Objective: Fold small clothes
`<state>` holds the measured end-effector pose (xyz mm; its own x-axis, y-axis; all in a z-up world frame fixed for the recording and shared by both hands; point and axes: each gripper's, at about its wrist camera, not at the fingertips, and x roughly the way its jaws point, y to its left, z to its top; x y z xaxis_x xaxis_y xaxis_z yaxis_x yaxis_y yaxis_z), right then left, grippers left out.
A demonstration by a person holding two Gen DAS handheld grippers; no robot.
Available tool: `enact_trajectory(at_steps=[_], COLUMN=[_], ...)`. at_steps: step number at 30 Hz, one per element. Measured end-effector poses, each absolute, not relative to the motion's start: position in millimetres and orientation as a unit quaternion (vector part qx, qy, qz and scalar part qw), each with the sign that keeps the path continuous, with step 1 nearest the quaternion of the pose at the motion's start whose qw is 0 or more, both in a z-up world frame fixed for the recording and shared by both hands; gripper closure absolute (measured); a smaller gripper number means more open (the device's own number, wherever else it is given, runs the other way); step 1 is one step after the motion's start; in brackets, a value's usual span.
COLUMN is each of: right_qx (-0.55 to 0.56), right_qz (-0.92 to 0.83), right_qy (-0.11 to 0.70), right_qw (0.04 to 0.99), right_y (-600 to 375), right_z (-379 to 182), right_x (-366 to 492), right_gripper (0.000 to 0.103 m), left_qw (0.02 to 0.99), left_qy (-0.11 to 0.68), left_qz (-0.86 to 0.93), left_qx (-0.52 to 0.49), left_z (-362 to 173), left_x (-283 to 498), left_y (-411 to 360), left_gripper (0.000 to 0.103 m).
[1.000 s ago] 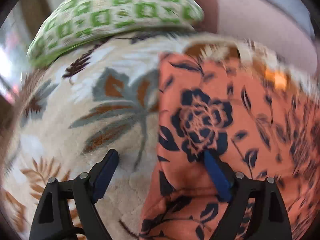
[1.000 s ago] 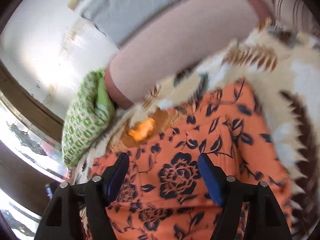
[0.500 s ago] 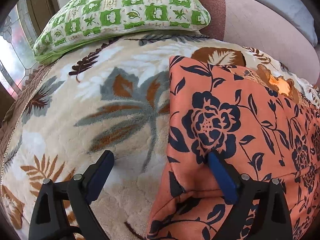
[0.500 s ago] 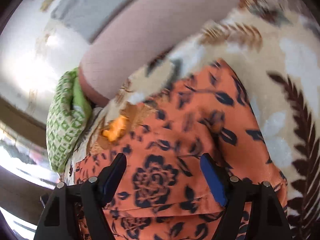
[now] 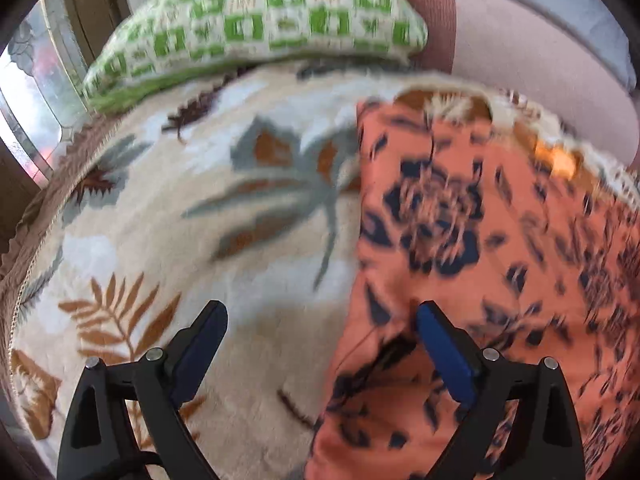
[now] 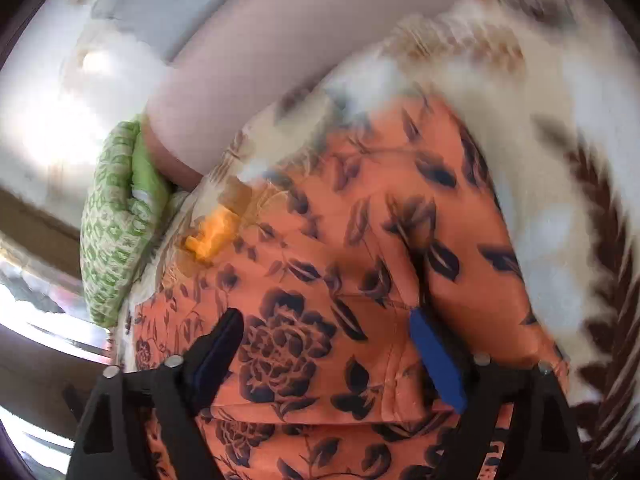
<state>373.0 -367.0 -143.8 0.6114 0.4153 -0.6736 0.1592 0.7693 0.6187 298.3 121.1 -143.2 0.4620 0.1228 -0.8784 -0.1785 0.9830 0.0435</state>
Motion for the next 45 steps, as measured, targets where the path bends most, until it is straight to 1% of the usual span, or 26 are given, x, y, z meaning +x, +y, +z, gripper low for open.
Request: enact_trajectory(at_steps=[2, 4, 6, 7, 9, 10, 11, 12, 13, 15, 17, 20, 23, 26, 28, 33, 37, 40, 42, 43, 44, 45], right_qx=[0.330, 0.306, 0.290, 0.291, 0.297, 0.298, 0.297, 0.295, 0.314, 0.331, 0.316, 0.298, 0.279, 0.319, 0.325, 0.300, 0.306, 0.280, 0.275, 0.278, 0.280, 0.276], right_qz=[0.075, 0.099, 0.122, 0.125, 0.134, 0.134, 0.126, 0.101, 0.089, 0.094, 0.098, 0.096, 0.074, 0.051, 0.041, 0.044, 0.074, 0.065, 0.059, 0.057, 0.055, 0.054], right_qy=[0.432, 0.415, 0.403, 0.401, 0.404, 0.420, 0.440, 0.480, 0.494, 0.463, 0.438, 0.424, 0.429, 0.441, 0.457, 0.509, 0.536, 0.554, 0.555, 0.554, 0.553, 0.555], right_qw=[0.836, 0.851, 0.859, 0.859, 0.855, 0.847, 0.838, 0.820, 0.806, 0.817, 0.836, 0.850, 0.856, 0.837, 0.827, 0.806, 0.783, 0.781, 0.783, 0.783, 0.783, 0.783], right_y=[-362.3, -351.5, -346.7, -343.4, -344.3, -344.9, -344.0, -346.2, -351.8, -358.8, -358.6, -364.1, -380.2, -409.4, -417.8, -422.8, -421.6, -417.5, -418.9, -420.6, -421.1, -420.6], right_z=[-125.8, -104.2, -89.6, -90.0, -97.8, -111.9, -124.7, -146.6, -160.3, -147.5, -130.3, -113.5, -107.4, -112.8, -120.0, -133.5, -141.4, -151.8, -156.6, -156.9, -156.5, -156.9], right_x=[364.8, 351.4, 331.3, 327.4, 317.9, 320.8, 329.1, 337.8, 339.6, 327.5, 315.0, 289.6, 268.8, 234.9, 217.2, 156.5, 109.1, 83.9, 71.8, 69.4, 69.3, 70.2], right_gripper=[0.017, 0.017, 0.017, 0.017, 0.016, 0.016, 0.015, 0.015, 0.016, 0.016, 0.016, 0.016, 0.016, 0.016, 0.016, 0.016, 0.016, 0.016, 0.016, 0.016, 0.016, 0.016], left_qw=[0.852, 0.852, 0.875, 0.878, 0.860, 0.850, 0.850, 0.850, 0.847, 0.854, 0.862, 0.876, 0.876, 0.870, 0.863, 0.844, 0.842, 0.827, 0.823, 0.825, 0.825, 0.824], left_qy=[0.515, 0.513, 0.472, 0.466, 0.497, 0.515, 0.514, 0.514, 0.518, 0.507, 0.495, 0.470, 0.470, 0.483, 0.495, 0.524, 0.527, 0.549, 0.552, 0.550, 0.552, 0.553], left_qz=[0.091, 0.098, 0.103, 0.106, 0.114, 0.113, 0.113, 0.117, 0.115, 0.110, 0.111, 0.103, 0.090, 0.076, 0.065, 0.018, -0.001, -0.003, -0.010, -0.012, -0.009, -0.003], left_qx=[-0.037, -0.038, -0.027, -0.014, 0.014, 0.011, -0.008, -0.024, -0.029, -0.027, -0.020, -0.042, -0.062, -0.068, -0.072, -0.112, -0.111, -0.123, -0.131, -0.129, -0.124, -0.119], left_z=[-142.7, -135.6, -122.2, -121.8, -138.2, -148.4, -150.9, -150.0, -148.0, -138.9, -130.1, -113.3, -106.6, -110.2, -113.9, -121.2, -122.4, -134.5, -138.8, -139.1, -139.6, -139.5], left_x=[296.5, 293.7, 283.6, 282.3, 289.6, 293.4, 293.4, 293.1, 293.3, 288.6, 281.0, 251.7, 218.2, 183.6, 156.6, 96.6, 68.3, 60.1, 55.4, 51.5, 50.1, 49.2], left_y=[126.5, 127.8, 125.6, 123.6, 121.3, 123.0, 126.8, 130.4, 132.0, 133.4, 133.6, 142.5, 149.0, 151.6, 152.3, 152.2, 142.8, 137.4, 136.0, 134.3, 133.8, 135.4], left_gripper=[0.007, 0.007, 0.007, 0.007, 0.007, 0.007, 0.005, 0.005, 0.005, 0.005, 0.005, 0.005, 0.005, 0.005, 0.005, 0.005, 0.005, 0.005, 0.007, 0.014, 0.023, 0.027])
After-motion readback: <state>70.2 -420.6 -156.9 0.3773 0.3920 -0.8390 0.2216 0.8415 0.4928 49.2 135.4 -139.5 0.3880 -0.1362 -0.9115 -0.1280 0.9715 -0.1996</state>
